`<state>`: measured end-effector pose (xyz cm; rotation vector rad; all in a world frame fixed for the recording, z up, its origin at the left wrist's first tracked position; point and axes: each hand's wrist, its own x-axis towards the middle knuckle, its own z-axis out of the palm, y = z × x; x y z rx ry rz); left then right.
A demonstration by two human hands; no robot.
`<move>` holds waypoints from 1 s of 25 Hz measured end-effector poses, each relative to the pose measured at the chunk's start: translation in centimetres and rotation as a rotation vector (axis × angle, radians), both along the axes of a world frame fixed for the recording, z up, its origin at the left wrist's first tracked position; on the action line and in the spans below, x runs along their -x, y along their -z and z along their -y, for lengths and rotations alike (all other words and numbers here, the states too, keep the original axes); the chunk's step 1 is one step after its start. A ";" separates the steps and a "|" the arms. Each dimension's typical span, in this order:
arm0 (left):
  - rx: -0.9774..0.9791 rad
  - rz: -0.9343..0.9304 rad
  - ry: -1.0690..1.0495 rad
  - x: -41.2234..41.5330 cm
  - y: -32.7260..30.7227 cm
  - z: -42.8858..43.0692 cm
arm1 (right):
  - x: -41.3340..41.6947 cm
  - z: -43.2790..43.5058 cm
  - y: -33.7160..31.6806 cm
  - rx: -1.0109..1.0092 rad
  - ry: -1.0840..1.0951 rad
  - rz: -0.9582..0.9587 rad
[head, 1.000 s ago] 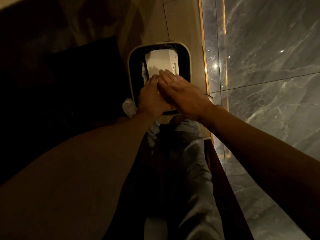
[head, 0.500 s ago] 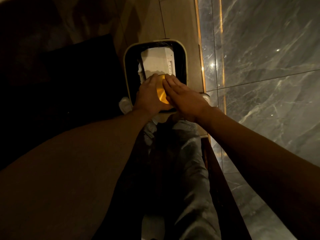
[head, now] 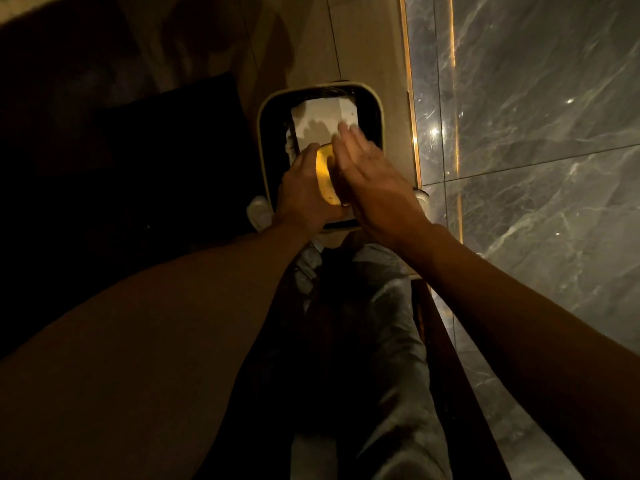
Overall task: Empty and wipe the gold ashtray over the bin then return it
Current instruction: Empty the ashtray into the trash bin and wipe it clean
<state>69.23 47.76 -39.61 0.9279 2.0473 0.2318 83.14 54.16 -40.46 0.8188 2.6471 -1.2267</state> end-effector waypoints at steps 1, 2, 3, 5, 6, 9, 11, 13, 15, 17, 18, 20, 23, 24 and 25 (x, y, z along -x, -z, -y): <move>0.001 -0.002 0.012 -0.1 -0.2 -0.1 | 0.1 0.1 0.1 0.031 -0.059 0.014; 0.006 0.001 0.021 -0.2 -0.4 -0.1 | -0.1 0.0 0.1 0.054 -0.099 0.032; 0.005 0.007 0.014 -0.2 -0.6 -0.1 | -0.2 -0.2 0.0 0.046 -0.092 0.035; -0.027 0.021 -0.005 -0.2 -0.5 -0.1 | 0.0 -0.9 -0.1 -0.034 -0.014 -0.024; -0.044 0.021 -0.005 -0.2 -0.4 0.0 | 0.2 -1.0 -0.2 -0.046 -0.005 -0.037; -0.042 0.023 0.007 -0.1 0.1 0.2 | 0.1 -0.5 0.8 0.062 -0.149 0.070; -0.041 0.029 0.004 0.5 0.1 0.3 | 0.1 -0.3 1.5 0.105 -0.181 0.150; -0.018 0.040 0.035 0.8 0.0 0.6 | 0.6 -0.4 0.8 0.114 -0.159 0.124; 0.005 0.028 0.031 0.6 0.0 0.4 | 1.1 -0.2 -0.1 0.055 -0.044 0.018; 0.015 0.009 0.013 0.2 0.2 0.1 | 1.1 0.5 -0.3 -0.045 0.113 -0.091; 0.009 0.017 0.013 0.1 0.4 0.1 | 1.0 0.7 0.1 -0.033 0.133 -0.081; 0.024 0.032 0.032 0.0 0.7 0.4 | 1.0 0.6 0.5 0.073 -0.017 0.020; 0.030 0.026 -0.010 0.0 0.8 0.7 | 1.5 -0.4 0.3 0.068 -0.067 0.041; 0.024 0.025 -0.008 0.1 0.9 0.7 | 1.8 -0.6 0.0 0.039 0.008 0.030; 0.025 0.024 0.019 0.2 0.8 0.5 | 2.0 -0.6 0.2 0.036 0.034 0.026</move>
